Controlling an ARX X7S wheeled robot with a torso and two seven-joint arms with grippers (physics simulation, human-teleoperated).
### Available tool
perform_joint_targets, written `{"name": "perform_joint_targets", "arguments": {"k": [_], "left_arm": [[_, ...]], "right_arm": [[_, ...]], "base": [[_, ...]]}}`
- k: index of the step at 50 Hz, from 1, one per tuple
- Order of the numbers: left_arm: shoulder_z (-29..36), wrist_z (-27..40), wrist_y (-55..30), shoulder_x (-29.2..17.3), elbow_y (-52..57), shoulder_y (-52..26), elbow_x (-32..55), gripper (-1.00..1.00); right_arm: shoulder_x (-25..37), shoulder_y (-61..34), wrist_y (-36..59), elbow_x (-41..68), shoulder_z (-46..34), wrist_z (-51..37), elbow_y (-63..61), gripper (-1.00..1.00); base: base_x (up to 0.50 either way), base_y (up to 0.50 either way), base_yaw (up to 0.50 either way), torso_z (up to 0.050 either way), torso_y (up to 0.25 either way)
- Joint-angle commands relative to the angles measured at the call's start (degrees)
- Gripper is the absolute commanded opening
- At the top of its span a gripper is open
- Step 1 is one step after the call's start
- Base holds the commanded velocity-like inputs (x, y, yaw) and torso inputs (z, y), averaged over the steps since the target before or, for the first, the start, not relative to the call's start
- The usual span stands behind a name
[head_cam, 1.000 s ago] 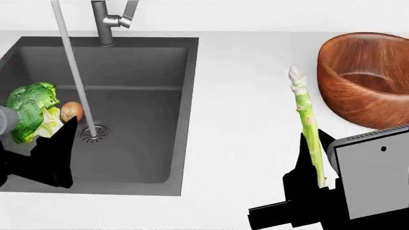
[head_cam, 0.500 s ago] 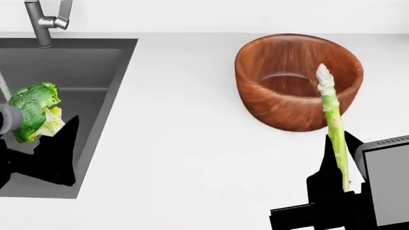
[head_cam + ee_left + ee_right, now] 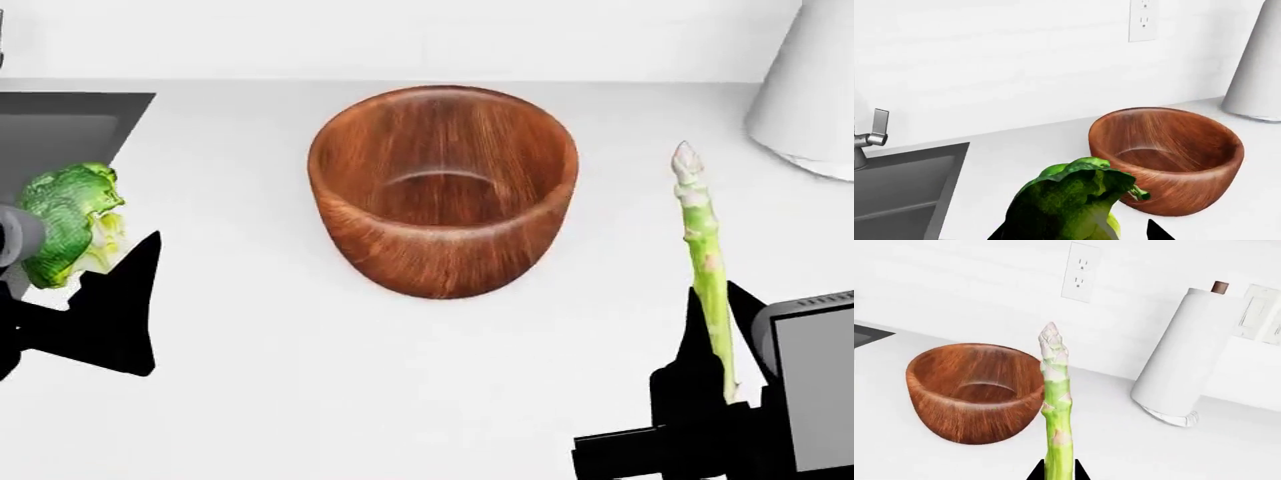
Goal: Pick the broccolis and asparaguss from the sink and place them in one bowl. Place the onion in the other bowl. Then turn off the sink faucet.
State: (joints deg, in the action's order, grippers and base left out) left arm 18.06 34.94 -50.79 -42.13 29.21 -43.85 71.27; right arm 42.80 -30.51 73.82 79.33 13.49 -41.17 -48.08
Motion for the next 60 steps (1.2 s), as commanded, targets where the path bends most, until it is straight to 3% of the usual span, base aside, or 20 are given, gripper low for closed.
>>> {"name": "perform_joint_targets", "arguments": {"k": [1,60], "left_arm": [[-1.01,-0.26,1.97,0.23,-0.48,0.38,0.05,-1.00],[-0.86,-1.45,3.28,-0.29,-1.95,0.92,-0.79,-1.00]], "right_arm": [[-0.87,1.46,-1.50,-4.05,-1.02,2.28,-0.55,-1.00],[-1.42,-0.88,-3.54,-3.01,-5.54,2.58,1.70,-1.00]], "base": [[0.25,0.00,0.00,0.000,0.000],[0.26,-0.08,0.00,0.000,0.001]]}}
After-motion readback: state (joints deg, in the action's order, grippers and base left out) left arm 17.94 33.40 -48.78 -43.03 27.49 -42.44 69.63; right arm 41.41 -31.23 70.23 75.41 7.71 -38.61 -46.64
